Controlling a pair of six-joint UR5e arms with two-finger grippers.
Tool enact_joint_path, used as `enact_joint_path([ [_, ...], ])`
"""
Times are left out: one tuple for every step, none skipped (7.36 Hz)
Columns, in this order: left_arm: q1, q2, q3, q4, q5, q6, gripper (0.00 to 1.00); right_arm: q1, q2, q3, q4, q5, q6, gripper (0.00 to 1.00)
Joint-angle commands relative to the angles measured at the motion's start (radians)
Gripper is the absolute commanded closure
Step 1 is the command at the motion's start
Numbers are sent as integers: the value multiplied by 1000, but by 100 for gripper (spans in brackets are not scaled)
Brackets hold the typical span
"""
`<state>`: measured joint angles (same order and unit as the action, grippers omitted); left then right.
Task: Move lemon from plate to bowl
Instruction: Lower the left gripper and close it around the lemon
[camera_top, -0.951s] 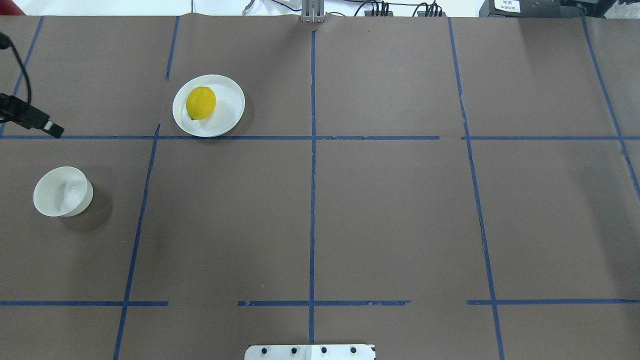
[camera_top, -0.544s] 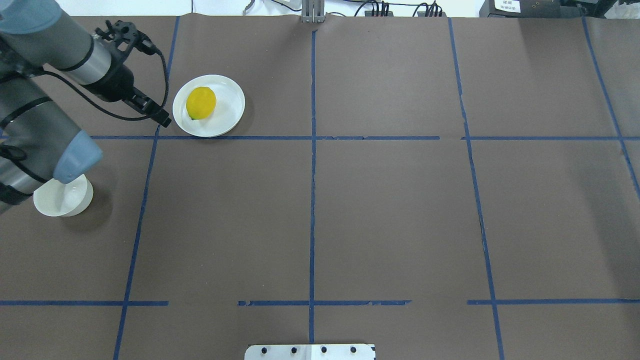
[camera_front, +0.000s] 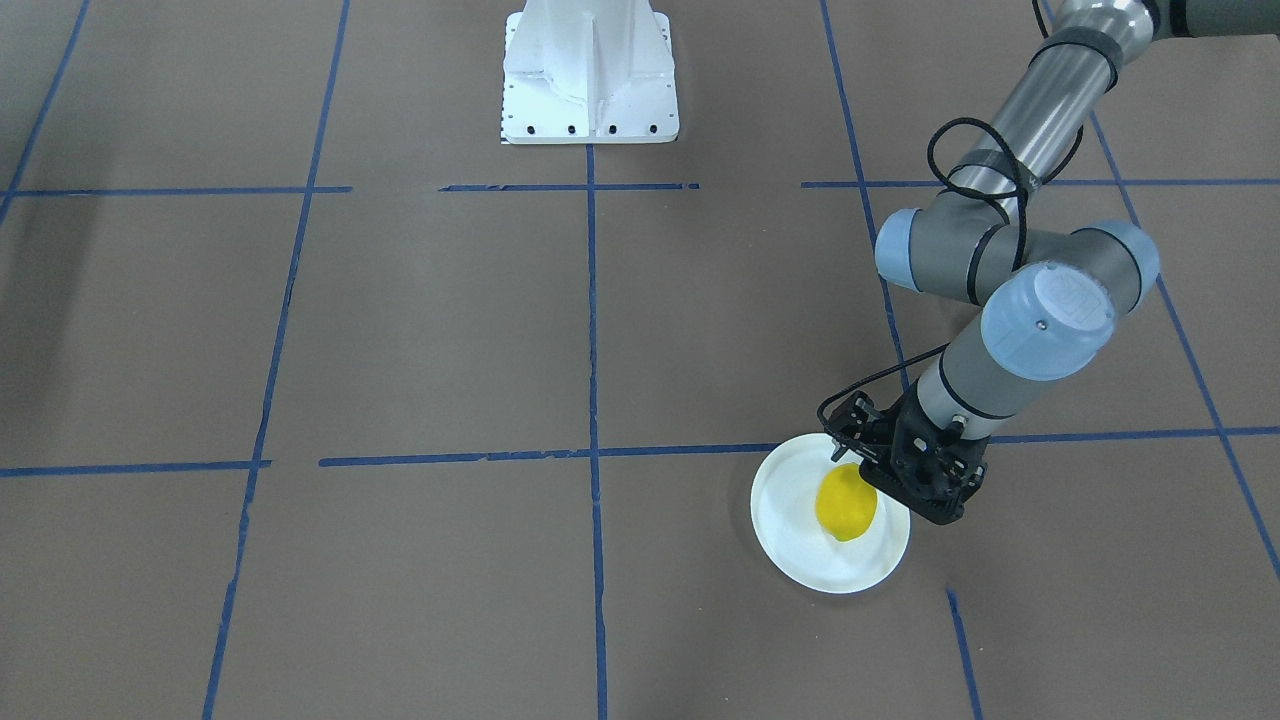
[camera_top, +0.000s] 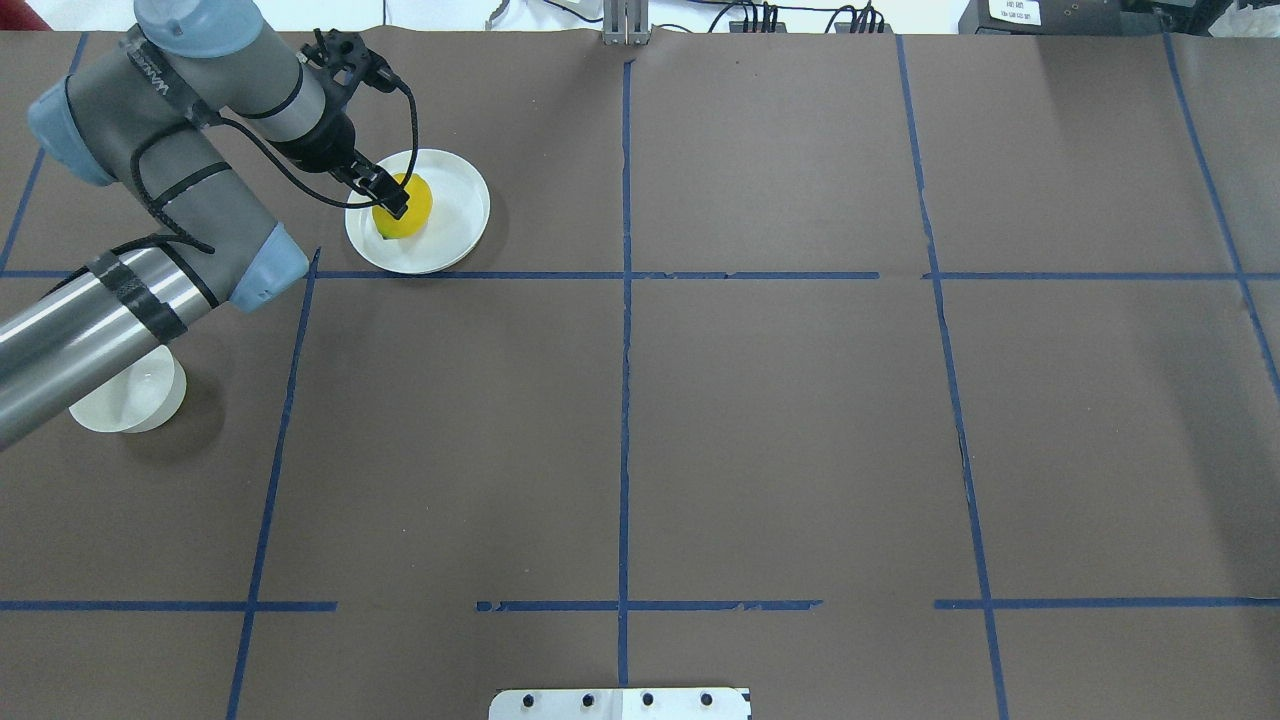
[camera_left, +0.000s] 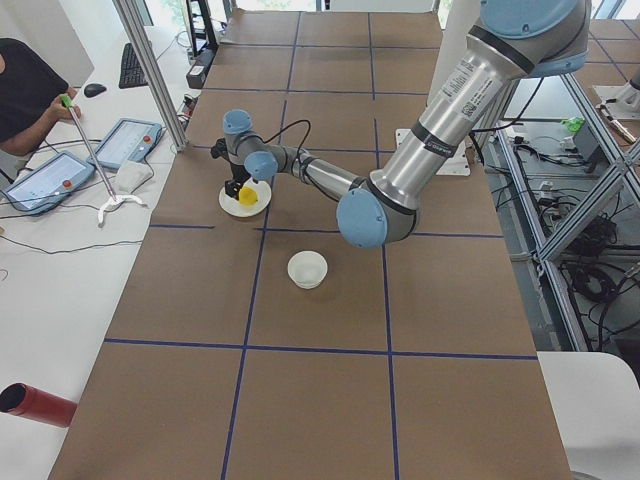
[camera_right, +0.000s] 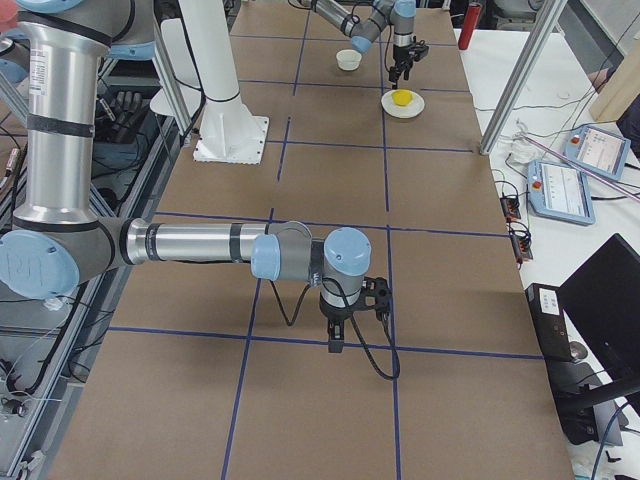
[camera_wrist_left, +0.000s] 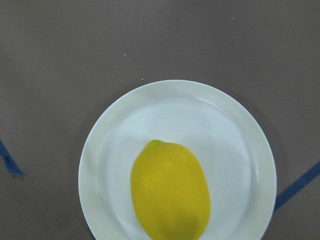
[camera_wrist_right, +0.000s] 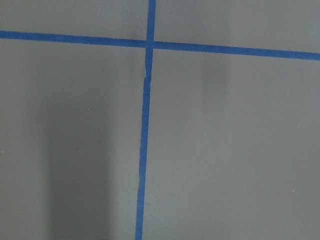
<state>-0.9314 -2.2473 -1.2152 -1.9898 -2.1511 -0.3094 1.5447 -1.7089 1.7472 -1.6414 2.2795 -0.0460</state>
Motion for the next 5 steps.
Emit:
enact_joint_path([
  [2, -34, 66, -24, 0, -3, 1, 0, 0, 0, 0, 0, 0, 0],
  [2, -47, 97, -46, 0, -3, 1, 0, 0, 0, 0, 0, 0, 0],
  [2, -73, 142, -63, 0, -3, 1, 0, 0, 0, 0, 0, 0, 0],
  [9, -75, 146, -72, 0, -11, 1, 0, 0, 0, 0, 0, 0, 0],
  [28, -72, 148, -73, 0, -34, 1, 0, 0, 0, 0, 0, 0, 0],
])
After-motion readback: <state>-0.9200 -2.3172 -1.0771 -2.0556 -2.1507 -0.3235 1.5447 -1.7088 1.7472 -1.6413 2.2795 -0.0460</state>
